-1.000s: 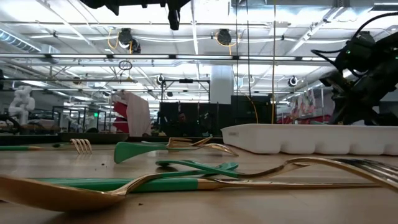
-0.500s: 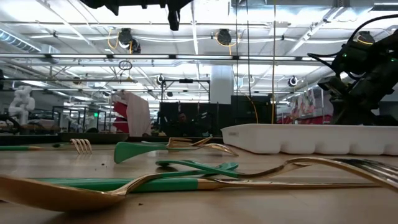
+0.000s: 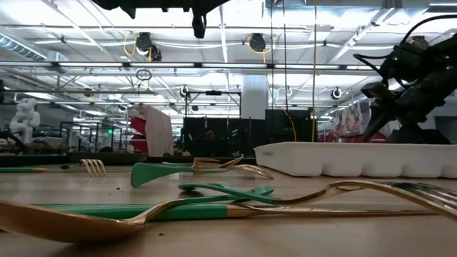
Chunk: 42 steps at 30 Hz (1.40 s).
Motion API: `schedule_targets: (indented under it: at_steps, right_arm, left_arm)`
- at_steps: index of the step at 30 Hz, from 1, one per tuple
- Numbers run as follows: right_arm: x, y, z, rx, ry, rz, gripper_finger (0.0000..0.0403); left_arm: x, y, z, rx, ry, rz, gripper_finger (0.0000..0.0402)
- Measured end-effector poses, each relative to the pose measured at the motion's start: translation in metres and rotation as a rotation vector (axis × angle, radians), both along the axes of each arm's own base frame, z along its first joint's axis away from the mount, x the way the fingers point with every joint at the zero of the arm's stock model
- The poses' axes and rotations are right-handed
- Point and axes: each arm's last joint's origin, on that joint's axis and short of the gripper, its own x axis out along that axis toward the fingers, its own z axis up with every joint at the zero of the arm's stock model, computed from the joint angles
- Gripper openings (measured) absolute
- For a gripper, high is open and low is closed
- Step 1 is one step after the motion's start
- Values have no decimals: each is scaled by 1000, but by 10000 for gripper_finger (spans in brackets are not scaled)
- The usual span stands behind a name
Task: Sort silverware
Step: Put the top left green fork on the silverware tray with the other green fork
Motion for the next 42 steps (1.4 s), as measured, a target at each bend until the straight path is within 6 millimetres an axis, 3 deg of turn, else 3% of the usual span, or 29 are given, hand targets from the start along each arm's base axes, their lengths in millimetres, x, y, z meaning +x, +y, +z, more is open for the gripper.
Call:
schedule_targets:
  at_steps: [5,11,16,21,23,26,33,38,42]
  right_arm:
    - [6,-7,37,-130,-49,43,162]
    - [5,-10,125,-416,-69,64,155]
    - [-7,3,203,-612,-22,141,155]
    - [-19,22,253,-634,100,308,155]
    - [-21,27,262,-603,142,377,155]
    - [-23,35,269,-557,184,460,155]
    - [-24,45,258,-462,234,591,155]
    - [-23,49,252,-446,252,678,155]
    - [-18,49,245,-443,255,722,155]
  left_arm:
    - [0,0,0,-4,-2,0,50]
    - [-1,0,11,-35,-111,-14,50]
    - [-9,-2,28,-40,-229,-35,50]
    - [-26,-8,44,-31,-261,-89,50]
    - [-35,-12,50,-39,-201,-116,50]
    - [-51,-21,52,-5,28,-87,50]
    - [-83,-52,55,61,445,25,50]
    - [-105,-73,36,214,704,74,50]
    - [-113,-78,19,352,841,58,50]
